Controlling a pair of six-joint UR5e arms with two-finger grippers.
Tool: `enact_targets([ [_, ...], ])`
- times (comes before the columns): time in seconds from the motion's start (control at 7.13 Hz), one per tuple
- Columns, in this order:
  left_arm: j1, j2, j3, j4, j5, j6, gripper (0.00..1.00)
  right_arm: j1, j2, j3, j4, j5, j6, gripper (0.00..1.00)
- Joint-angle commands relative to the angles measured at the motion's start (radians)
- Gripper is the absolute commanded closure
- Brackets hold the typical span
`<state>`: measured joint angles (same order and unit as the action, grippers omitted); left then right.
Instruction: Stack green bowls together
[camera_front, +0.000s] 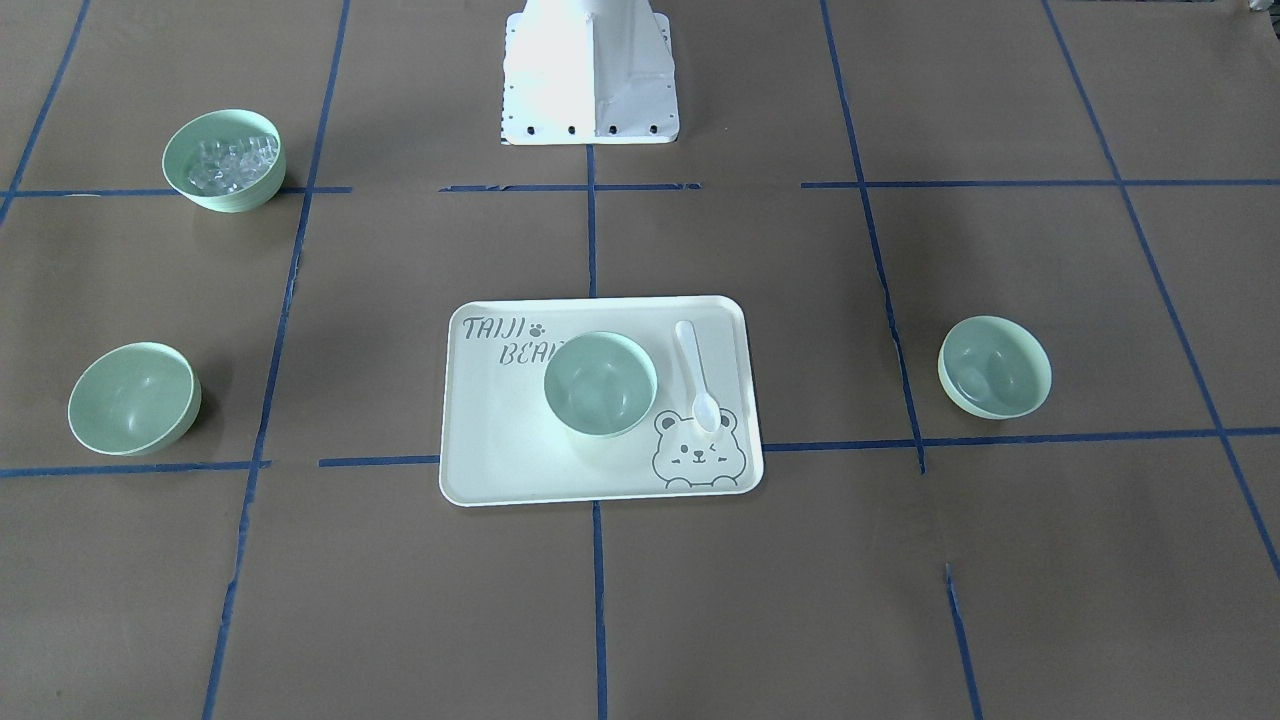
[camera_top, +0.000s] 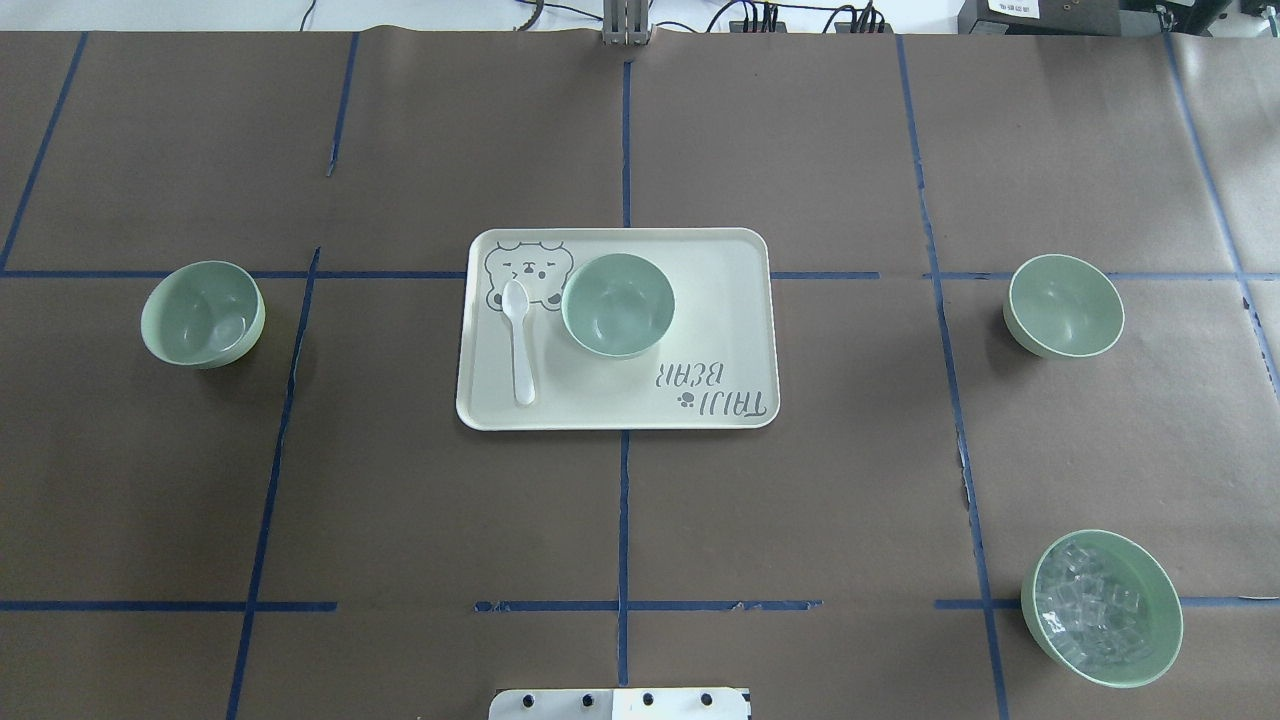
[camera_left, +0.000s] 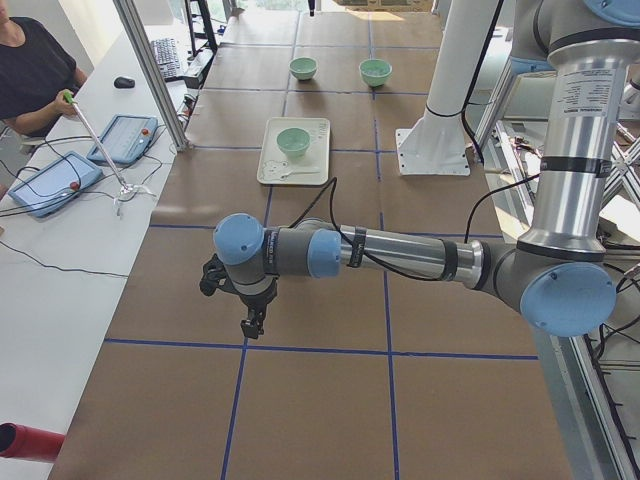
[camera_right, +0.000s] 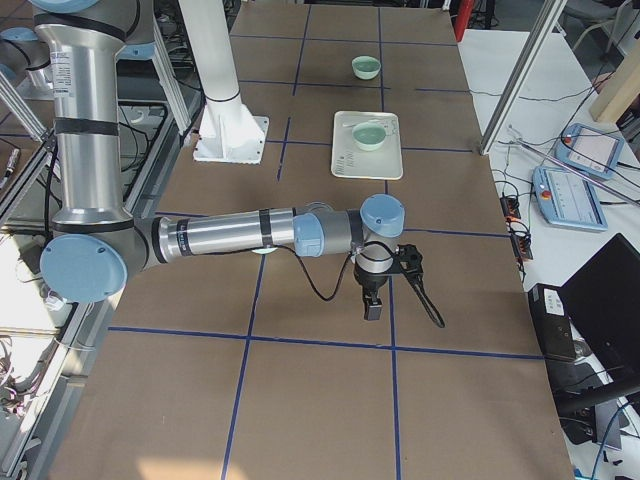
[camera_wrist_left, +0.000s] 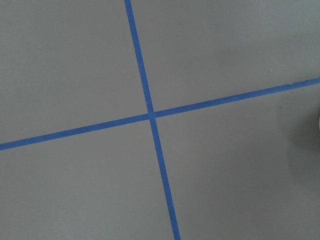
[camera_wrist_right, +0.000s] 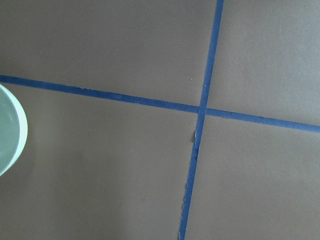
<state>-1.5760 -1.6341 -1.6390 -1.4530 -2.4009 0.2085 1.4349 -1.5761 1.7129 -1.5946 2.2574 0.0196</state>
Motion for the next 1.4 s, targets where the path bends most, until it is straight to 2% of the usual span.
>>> enact_targets([
  [0.0,0.001,-0.006,-0.036,-0.013,-0.007,0.006,0.00,-0.002,0.016,-0.006,-0.063,-0.002,-0.106,0.00],
  [0.42,0.004,0.003,-0.062,-0.016,-0.012,0.006,0.00,-0.004,0.015,-0.007,-0.062,0.040,-0.096,0.00],
  [0.7,0.005,0.025,-0.067,-0.079,-0.014,0.008,0.00,-0.004,0.011,-0.003,-0.053,0.040,-0.083,0.00],
  [0.98,0.113,0.025,-0.064,-0.192,-0.130,-0.006,0.00,-0.005,0.014,-0.009,-0.051,0.054,-0.084,0.00],
  [1.12,0.187,0.019,-0.056,-0.237,-0.124,-0.117,0.00,-0.007,0.013,-0.003,-0.050,0.057,-0.086,0.00],
  [1.26,0.290,0.011,-0.052,-0.322,-0.104,-0.344,0.00,-0.007,0.013,-0.001,-0.050,0.069,-0.087,0.00],
])
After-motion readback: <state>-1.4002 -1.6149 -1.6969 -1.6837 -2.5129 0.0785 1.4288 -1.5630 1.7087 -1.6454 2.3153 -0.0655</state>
